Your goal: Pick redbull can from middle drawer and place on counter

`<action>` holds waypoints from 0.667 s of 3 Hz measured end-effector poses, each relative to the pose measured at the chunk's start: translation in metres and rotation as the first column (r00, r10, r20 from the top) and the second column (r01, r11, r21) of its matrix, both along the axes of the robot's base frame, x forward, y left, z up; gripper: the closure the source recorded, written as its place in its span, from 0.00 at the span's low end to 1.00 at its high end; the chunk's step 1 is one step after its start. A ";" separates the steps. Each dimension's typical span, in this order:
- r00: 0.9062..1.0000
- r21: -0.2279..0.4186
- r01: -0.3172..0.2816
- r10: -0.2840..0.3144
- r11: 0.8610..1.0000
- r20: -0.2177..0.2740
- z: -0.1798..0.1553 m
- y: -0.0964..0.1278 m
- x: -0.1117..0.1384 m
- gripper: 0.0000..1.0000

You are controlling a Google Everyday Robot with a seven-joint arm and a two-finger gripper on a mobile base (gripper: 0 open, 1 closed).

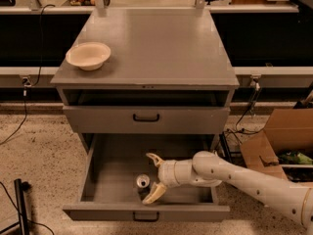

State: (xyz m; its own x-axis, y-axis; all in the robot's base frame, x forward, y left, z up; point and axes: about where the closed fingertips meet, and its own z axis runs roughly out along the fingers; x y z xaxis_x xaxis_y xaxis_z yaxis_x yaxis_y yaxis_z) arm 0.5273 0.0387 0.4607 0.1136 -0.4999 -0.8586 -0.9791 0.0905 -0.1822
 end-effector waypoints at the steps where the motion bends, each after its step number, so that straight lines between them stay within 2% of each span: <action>1: 1.000 0.013 -0.008 0.008 1.000 0.000 -0.006 0.004 -0.002 0.23; 2: 1.000 0.029 -0.007 0.007 1.000 -0.009 -0.011 0.004 -0.002 0.45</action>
Offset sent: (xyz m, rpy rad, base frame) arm -0.0002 -0.0006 -0.0156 0.0479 0.0197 -0.0013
